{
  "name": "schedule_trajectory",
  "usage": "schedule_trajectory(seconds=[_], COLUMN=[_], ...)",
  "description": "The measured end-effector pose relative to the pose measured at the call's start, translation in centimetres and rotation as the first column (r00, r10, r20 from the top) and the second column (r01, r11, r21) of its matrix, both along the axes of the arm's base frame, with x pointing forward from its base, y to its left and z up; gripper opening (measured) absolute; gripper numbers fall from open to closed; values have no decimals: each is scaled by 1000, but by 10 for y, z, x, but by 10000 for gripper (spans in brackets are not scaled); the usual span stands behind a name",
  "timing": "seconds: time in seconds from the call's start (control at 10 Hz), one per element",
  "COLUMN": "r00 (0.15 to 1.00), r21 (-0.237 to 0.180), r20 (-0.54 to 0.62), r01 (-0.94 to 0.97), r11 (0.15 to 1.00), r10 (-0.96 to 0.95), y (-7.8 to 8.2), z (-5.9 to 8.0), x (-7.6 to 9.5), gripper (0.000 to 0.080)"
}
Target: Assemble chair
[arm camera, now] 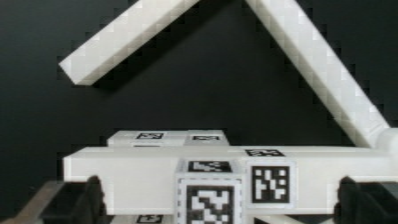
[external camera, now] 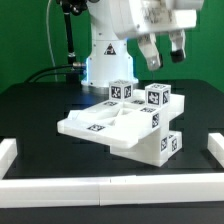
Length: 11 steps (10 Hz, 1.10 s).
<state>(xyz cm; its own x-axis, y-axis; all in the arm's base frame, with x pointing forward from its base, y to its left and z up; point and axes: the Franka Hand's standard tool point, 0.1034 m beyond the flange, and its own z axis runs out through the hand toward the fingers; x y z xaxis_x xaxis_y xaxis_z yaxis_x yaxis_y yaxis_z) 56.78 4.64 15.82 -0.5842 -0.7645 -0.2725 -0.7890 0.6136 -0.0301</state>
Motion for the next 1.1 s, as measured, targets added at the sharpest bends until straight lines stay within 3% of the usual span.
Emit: schedule_trajectory(seconds=[1.1], r00=[1000], r21=[-3], r20=[-5], r01=[-4], r11=[1000], r10=[4], y=[0], z=[-3], x=[-1], gripper=[649])
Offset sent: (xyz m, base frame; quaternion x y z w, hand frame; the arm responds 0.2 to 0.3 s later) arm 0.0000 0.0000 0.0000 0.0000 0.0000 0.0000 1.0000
